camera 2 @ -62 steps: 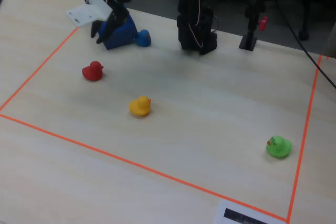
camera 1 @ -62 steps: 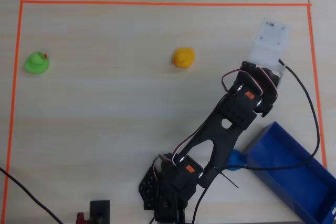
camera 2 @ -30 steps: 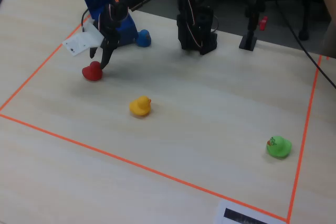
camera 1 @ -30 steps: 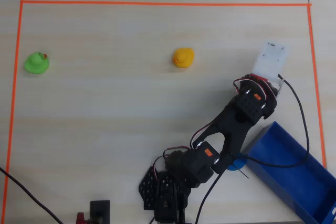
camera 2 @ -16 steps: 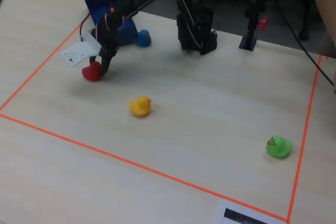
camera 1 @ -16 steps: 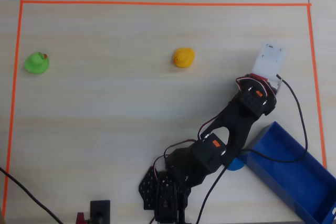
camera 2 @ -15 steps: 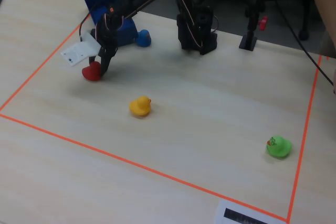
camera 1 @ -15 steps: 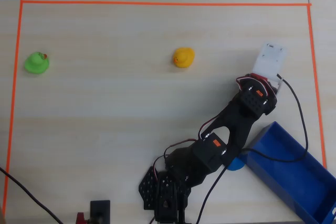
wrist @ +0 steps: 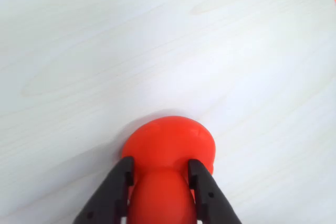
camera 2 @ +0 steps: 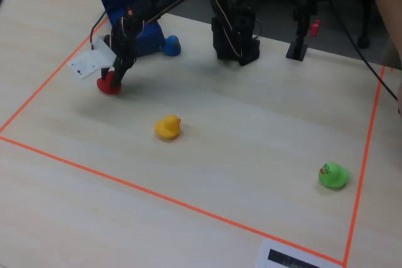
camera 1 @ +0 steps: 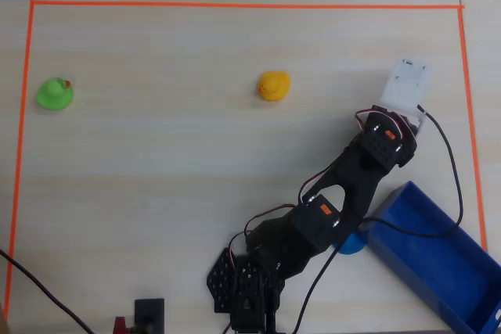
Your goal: Grasp red duck and put it into box.
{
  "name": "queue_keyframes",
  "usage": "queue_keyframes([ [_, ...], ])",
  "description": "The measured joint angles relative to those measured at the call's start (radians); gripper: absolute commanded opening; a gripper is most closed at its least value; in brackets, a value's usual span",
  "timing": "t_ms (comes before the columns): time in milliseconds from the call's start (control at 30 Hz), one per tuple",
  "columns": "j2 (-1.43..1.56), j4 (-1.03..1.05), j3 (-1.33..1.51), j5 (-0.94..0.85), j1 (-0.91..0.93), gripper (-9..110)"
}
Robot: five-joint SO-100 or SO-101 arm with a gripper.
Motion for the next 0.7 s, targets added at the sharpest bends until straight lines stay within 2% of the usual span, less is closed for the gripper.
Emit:
queue_keyframes([
  [700, 0.025, 0.000, -0.015, 0.035, -0.002, 0],
])
